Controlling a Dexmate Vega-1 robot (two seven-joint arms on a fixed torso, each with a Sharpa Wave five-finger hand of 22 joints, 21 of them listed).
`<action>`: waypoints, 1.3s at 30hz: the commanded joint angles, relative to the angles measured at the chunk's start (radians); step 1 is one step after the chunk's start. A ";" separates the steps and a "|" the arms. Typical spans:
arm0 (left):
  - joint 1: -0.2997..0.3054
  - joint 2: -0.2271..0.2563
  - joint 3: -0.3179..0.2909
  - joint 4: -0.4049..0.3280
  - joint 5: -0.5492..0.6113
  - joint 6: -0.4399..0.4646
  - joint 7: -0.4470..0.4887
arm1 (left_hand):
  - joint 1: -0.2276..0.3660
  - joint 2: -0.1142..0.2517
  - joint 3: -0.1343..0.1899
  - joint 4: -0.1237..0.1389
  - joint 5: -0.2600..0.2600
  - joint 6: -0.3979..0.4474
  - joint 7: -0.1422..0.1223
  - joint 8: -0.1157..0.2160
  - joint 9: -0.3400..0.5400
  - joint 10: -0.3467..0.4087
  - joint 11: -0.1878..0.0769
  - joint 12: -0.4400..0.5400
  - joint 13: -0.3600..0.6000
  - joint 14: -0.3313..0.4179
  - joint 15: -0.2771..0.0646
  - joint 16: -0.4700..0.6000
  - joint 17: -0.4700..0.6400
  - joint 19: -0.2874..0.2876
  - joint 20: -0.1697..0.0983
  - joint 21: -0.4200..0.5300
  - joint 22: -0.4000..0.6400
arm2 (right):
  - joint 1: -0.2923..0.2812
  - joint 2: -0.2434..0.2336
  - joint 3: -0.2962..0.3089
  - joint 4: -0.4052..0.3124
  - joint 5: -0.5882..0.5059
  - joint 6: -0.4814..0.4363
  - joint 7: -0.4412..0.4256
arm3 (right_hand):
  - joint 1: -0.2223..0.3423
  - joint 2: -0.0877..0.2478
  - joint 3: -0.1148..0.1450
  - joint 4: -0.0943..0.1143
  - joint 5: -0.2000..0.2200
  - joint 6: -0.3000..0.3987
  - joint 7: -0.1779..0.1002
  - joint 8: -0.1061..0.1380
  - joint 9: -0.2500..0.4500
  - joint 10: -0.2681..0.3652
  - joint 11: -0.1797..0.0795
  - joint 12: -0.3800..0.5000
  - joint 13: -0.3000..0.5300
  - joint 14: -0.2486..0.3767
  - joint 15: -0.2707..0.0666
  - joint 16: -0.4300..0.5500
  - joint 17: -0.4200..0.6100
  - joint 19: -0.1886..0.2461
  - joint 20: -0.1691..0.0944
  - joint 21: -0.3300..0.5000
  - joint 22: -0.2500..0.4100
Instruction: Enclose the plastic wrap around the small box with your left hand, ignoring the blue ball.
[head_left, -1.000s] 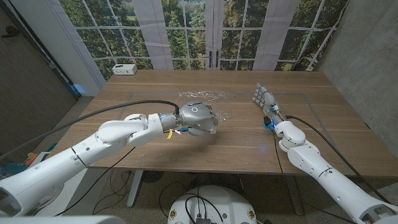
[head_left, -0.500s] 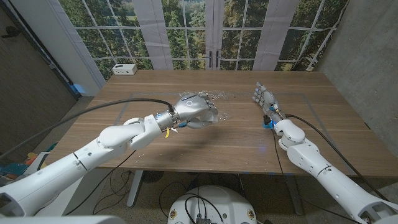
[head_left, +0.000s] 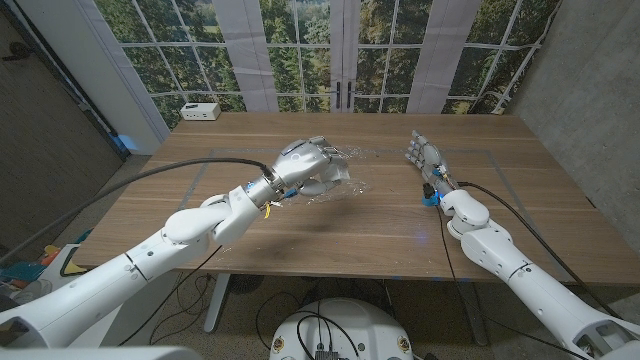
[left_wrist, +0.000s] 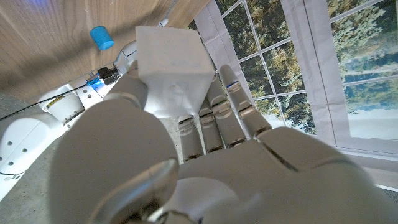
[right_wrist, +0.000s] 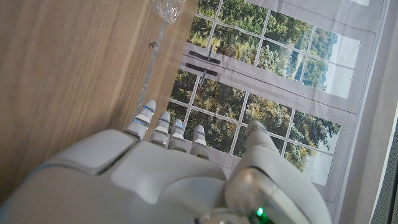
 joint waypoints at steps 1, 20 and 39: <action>0.021 -0.042 0.009 0.006 -0.013 0.119 0.044 | 0.214 0.204 0.062 0.065 0.004 0.015 0.003 0.001 0.054 0.146 -0.137 0.009 0.017 0.105 -0.173 0.006 0.107 -0.001 -0.002 0.012 0.002 | 0.011 0.002 -0.003 0.009 -0.001 -0.004 0.003 | 0.001 0.001 -0.001 0.001 0.000 0.006 0.000 0.000 0.002 0.005 0.005 -0.001 0.000 0.006 0.003 0.004 0.002 0.000 0.010 0.005 0.003; 0.007 -0.074 0.036 0.001 -0.029 0.251 0.014 | 0.214 0.202 0.056 0.070 0.003 0.021 0.003 -0.004 0.062 0.148 -0.136 0.029 0.057 0.112 -0.171 0.001 0.108 -0.003 0.001 0.035 -0.001 | 0.014 -0.003 -0.004 0.011 0.003 -0.007 0.017 | 0.001 0.002 -0.001 0.001 0.000 0.006 0.001 0.000 0.002 0.005 0.005 -0.002 0.000 0.006 0.003 0.003 0.002 0.000 0.009 0.005 0.003; -0.085 -0.062 0.082 -0.001 0.032 0.328 -0.153 | 0.212 0.202 0.054 0.073 0.003 0.023 0.002 -0.011 0.067 0.142 -0.136 0.040 0.088 0.109 -0.170 -0.005 0.111 -0.011 0.003 0.052 -0.006 | 0.016 -0.003 -0.010 0.016 0.006 -0.012 0.027 | 0.002 0.002 -0.001 0.001 0.000 0.007 0.002 0.000 0.002 0.005 0.006 -0.003 0.000 0.006 0.003 0.003 0.002 0.000 0.010 0.005 0.003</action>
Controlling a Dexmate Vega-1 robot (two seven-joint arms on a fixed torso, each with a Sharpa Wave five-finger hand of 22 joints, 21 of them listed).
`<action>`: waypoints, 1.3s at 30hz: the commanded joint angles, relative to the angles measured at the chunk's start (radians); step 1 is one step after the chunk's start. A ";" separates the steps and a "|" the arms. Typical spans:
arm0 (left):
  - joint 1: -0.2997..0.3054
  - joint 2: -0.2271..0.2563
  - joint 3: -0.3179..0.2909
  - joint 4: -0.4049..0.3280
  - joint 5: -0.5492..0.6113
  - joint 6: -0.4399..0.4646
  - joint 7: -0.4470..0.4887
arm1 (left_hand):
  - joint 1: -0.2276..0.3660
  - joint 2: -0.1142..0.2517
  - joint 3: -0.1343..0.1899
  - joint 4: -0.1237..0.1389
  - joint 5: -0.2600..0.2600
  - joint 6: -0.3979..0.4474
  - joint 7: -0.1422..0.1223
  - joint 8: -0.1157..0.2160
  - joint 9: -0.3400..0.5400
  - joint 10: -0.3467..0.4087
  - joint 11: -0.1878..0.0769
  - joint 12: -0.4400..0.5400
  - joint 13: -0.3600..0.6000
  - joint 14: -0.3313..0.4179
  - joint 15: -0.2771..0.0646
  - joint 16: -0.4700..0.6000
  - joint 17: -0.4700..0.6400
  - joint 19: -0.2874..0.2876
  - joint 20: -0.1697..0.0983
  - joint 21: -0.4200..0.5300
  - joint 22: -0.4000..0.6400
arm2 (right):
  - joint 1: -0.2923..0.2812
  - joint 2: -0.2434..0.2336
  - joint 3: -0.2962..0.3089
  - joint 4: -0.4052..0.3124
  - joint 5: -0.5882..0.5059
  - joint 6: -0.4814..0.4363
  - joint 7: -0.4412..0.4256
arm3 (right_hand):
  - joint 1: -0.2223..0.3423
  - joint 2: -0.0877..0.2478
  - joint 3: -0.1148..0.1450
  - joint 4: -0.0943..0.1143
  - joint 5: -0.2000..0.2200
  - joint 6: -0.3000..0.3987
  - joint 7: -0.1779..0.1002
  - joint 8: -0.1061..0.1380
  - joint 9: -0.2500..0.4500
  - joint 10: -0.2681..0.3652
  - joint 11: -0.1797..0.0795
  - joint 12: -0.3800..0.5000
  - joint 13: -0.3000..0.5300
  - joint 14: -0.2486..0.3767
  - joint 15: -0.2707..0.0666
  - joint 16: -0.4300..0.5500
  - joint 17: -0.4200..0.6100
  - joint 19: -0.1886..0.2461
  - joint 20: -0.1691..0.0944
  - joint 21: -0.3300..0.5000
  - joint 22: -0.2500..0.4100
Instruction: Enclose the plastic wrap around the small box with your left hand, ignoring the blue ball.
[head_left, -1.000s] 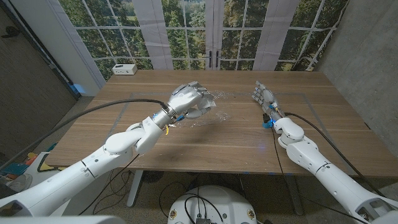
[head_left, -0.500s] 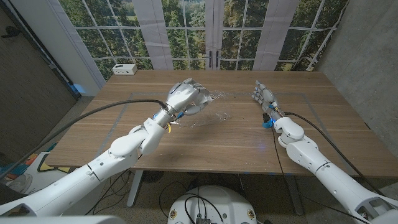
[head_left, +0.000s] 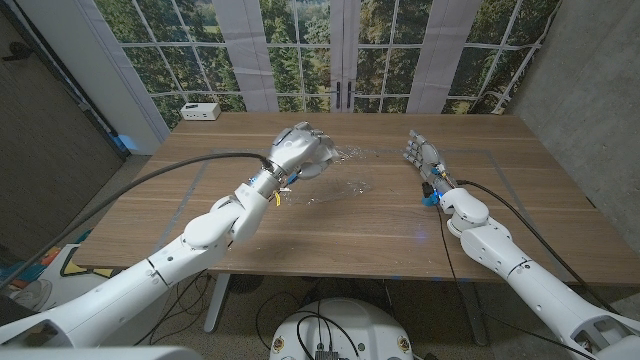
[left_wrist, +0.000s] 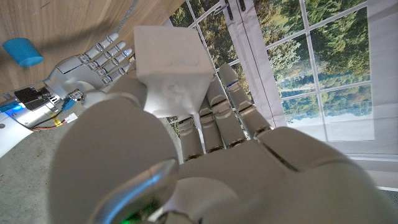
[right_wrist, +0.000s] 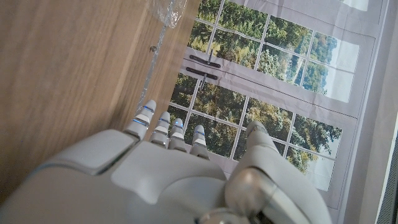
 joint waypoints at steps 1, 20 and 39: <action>-0.058 0.014 0.025 -0.009 0.035 0.044 -0.121 | 0.212 0.202 0.062 0.065 0.004 0.007 0.000 -0.003 0.060 0.138 -0.139 0.010 0.011 0.096 -0.164 0.002 0.067 -0.008 -0.001 0.009 0.001 | 0.003 -0.001 -0.004 0.004 0.003 -0.005 0.007 | 0.002 0.002 -0.001 0.001 0.000 0.007 0.002 0.000 0.002 0.000 0.000 -0.003 0.000 0.006 0.004 0.003 0.002 -0.001 0.010 0.005 0.003; -0.197 0.002 0.066 0.048 0.000 0.006 -0.351 | 0.216 0.201 0.063 0.063 0.005 0.006 -0.002 -0.009 0.065 0.131 -0.142 0.016 0.036 0.093 -0.166 -0.003 0.072 -0.017 0.000 0.023 -0.003 | 0.032 -0.003 -0.021 0.015 -0.009 -0.019 0.029 | 0.002 0.001 -0.001 0.000 0.000 0.008 0.001 0.000 0.002 0.001 0.001 -0.003 0.000 0.004 0.003 0.002 0.002 -0.001 0.010 0.005 0.003; -0.309 -0.045 0.140 0.164 0.013 -0.009 -0.437 | 0.216 0.202 0.062 0.066 0.006 0.007 -0.002 -0.017 0.069 0.129 -0.141 0.014 0.046 0.090 -0.166 -0.010 0.074 -0.029 -0.002 0.039 -0.009 | 0.060 -0.039 -0.040 -0.033 -0.047 -0.036 0.062 | 0.006 0.001 0.000 -0.002 0.000 0.007 0.002 0.000 0.002 0.003 0.002 -0.003 0.000 0.005 0.002 0.001 0.001 -0.001 0.010 0.005 0.003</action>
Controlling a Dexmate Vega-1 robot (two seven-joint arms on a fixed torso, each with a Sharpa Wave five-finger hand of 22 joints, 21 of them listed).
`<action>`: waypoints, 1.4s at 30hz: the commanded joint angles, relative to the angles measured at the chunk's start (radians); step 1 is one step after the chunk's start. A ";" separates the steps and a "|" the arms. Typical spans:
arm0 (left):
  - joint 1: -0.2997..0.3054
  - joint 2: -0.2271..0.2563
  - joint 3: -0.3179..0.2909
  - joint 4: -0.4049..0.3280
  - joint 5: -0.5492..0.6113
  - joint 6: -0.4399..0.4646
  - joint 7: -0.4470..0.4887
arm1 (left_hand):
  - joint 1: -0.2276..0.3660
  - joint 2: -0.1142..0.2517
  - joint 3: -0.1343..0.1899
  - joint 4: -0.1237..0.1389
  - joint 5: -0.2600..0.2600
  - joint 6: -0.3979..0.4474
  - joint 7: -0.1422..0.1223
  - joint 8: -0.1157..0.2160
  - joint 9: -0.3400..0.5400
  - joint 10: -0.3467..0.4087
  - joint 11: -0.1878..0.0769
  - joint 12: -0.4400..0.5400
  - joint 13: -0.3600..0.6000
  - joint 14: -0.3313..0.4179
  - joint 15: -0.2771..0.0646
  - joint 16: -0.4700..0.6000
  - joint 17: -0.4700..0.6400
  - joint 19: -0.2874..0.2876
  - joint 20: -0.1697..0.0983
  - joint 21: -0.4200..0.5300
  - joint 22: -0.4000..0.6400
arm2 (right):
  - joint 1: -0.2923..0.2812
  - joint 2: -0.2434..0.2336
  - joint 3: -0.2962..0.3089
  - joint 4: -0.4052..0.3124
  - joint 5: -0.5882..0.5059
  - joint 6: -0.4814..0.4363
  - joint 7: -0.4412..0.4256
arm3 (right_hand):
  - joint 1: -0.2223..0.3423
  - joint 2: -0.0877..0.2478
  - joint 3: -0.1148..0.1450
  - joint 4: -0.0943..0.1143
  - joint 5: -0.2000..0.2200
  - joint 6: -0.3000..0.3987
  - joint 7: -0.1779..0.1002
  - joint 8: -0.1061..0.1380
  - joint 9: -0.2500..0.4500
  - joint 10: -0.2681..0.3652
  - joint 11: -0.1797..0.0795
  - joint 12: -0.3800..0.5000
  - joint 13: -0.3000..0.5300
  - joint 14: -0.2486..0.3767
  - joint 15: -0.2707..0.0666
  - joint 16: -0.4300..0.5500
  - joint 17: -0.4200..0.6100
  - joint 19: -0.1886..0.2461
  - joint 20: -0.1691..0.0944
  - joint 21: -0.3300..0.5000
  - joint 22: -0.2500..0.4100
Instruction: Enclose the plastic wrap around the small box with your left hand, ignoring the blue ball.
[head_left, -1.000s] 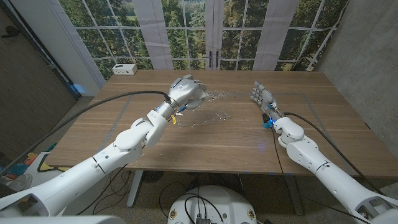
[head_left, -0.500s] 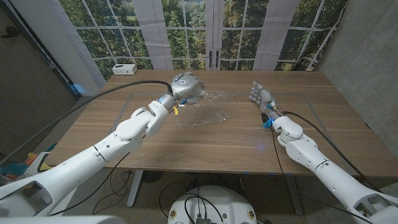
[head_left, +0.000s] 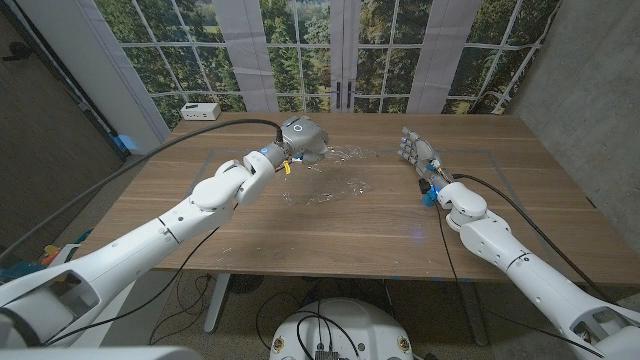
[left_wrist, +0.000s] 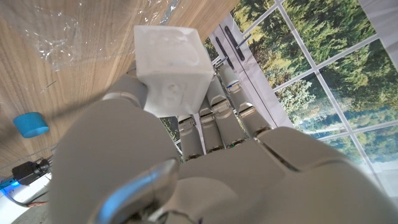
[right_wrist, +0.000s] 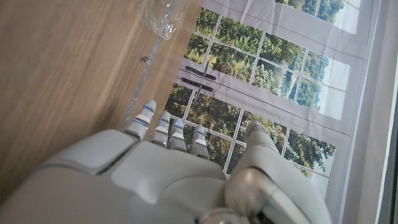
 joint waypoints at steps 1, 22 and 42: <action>-0.074 -0.031 0.046 0.074 -0.006 -0.006 -0.073 | 0.211 0.207 0.062 0.066 0.006 0.007 -0.001 -0.002 0.024 0.134 -0.136 0.003 0.009 0.086 -0.163 -0.003 0.074 -0.006 0.000 0.008 0.000 | 0.018 -0.021 -0.011 -0.028 -0.022 -0.011 0.022 | 0.006 0.001 0.000 -0.003 0.000 0.007 0.002 0.000 0.002 0.004 0.002 -0.003 0.000 0.005 0.002 0.001 0.002 -0.001 0.010 0.005 0.003; -0.220 -0.101 0.146 0.203 -0.024 -0.030 -0.225 | 0.213 0.207 0.063 0.067 0.006 0.006 -0.002 -0.009 0.030 0.131 -0.134 -0.004 0.012 0.085 -0.163 -0.008 0.078 -0.017 0.000 0.023 -0.007 | 0.033 -0.072 -0.028 -0.090 -0.067 -0.050 0.044 | 0.007 0.000 0.000 -0.004 -0.001 0.009 0.002 0.000 0.002 0.006 0.004 -0.003 0.000 0.007 0.003 0.001 0.001 0.002 0.013 0.006 0.003; -0.332 -0.156 0.232 0.331 -0.076 -0.078 -0.353 | 0.214 0.208 0.061 0.069 0.006 0.003 0.001 -0.019 0.034 0.129 -0.132 -0.014 0.010 0.082 -0.163 -0.017 0.077 -0.027 -0.003 0.040 -0.014 | 0.047 -0.096 -0.042 -0.112 -0.077 -0.071 0.085 | 0.007 -0.002 -0.001 -0.004 -0.001 0.007 0.003 -0.001 0.002 0.006 0.005 -0.003 0.000 0.009 0.003 0.001 0.001 0.003 0.014 0.006 0.003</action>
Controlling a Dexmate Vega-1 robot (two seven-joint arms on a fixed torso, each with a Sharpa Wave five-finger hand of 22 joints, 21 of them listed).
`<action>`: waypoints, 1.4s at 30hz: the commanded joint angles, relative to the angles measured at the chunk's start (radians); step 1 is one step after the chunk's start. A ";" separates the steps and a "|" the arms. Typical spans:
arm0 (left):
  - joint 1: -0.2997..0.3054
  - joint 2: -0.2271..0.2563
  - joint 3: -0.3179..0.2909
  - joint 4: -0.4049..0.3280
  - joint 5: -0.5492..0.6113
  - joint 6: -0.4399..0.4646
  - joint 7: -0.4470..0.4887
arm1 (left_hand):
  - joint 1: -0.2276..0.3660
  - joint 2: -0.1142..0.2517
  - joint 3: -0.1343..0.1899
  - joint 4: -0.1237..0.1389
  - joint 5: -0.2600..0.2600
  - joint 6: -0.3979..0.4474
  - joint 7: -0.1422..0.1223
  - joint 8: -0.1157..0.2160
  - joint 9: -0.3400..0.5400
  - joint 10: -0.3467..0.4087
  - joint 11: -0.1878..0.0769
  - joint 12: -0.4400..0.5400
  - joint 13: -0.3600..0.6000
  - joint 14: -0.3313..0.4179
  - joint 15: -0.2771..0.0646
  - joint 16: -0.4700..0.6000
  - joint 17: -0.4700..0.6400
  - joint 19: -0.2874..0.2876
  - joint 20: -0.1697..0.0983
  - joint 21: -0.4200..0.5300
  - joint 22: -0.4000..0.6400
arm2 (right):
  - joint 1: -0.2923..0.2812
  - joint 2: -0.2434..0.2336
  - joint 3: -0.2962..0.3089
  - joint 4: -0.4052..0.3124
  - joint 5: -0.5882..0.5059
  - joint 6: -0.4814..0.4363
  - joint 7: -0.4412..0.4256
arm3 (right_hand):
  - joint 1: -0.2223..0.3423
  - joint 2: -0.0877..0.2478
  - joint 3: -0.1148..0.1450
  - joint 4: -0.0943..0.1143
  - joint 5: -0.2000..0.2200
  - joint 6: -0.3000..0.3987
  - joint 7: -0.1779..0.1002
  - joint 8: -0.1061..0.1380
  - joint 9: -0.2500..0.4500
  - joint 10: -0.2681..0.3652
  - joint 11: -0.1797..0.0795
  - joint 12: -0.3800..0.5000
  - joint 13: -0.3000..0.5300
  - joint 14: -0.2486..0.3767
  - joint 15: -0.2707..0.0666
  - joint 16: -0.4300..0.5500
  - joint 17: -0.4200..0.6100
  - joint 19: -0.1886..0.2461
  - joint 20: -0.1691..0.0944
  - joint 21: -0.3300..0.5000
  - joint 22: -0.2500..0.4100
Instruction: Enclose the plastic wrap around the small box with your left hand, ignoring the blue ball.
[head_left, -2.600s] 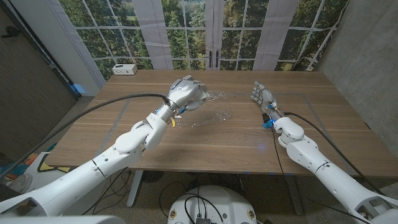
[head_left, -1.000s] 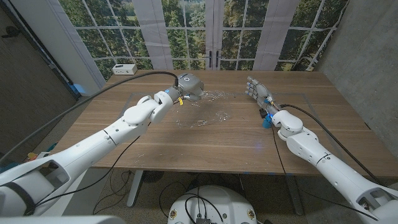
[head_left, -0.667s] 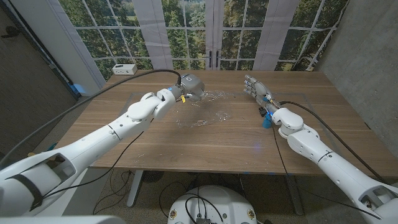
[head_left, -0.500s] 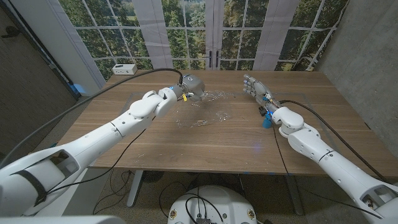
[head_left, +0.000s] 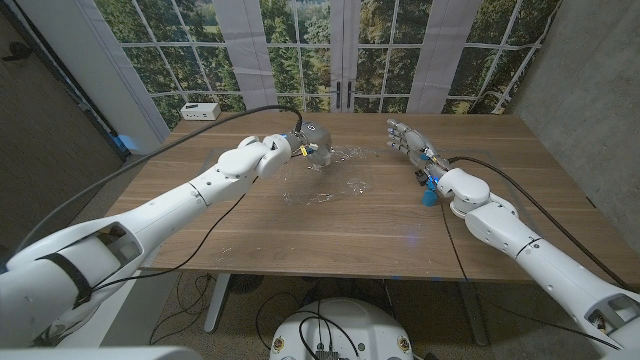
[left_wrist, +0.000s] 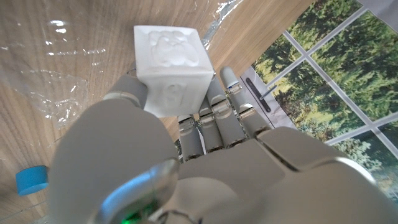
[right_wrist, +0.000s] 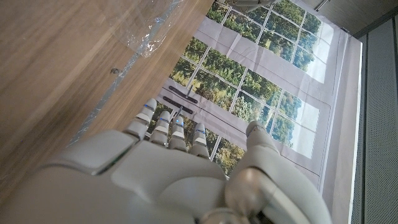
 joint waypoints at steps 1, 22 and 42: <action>-0.065 -0.037 0.054 0.081 -0.026 -0.025 -0.067 | 0.214 0.208 0.061 0.070 0.006 0.006 0.001 0.000 0.001 0.130 -0.132 -0.005 0.002 0.082 -0.163 -0.004 0.049 -0.004 -0.002 0.007 0.000 | 0.009 -0.014 -0.007 -0.016 -0.007 -0.015 0.020 | 0.007 -0.002 -0.001 -0.004 -0.001 0.007 0.002 -0.001 0.002 0.006 0.005 -0.003 0.000 0.009 0.004 0.001 0.003 0.000 0.010 0.006 0.003; -0.156 -0.082 0.128 0.214 -0.086 -0.057 -0.139 | 0.213 0.208 0.061 0.074 0.006 -0.003 0.004 -0.015 0.001 0.125 -0.128 -0.019 -0.005 0.072 -0.162 -0.019 0.043 -0.016 -0.004 0.022 -0.007 | 0.018 -0.008 -0.008 -0.006 -0.007 -0.016 0.020 | 0.005 -0.003 -0.003 -0.003 -0.002 0.008 0.003 -0.001 0.002 0.008 0.007 -0.003 0.000 0.011 0.004 0.001 0.003 0.000 0.010 0.006 0.002; -0.156 -0.055 0.142 0.183 -0.061 -0.034 -0.130 | 0.060 0.131 0.048 0.113 -0.008 -0.304 -0.045 -0.133 -0.081 -0.157 -0.077 -0.313 -0.182 -0.291 -0.101 -0.289 -0.129 -0.127 0.025 0.022 -0.039 | 0.053 0.008 -0.019 0.023 -0.011 -0.023 0.033 | 0.004 -0.003 -0.003 -0.003 -0.003 0.007 0.003 -0.001 0.002 0.007 0.005 -0.004 0.000 0.012 0.003 0.001 0.002 0.000 0.011 0.006 0.002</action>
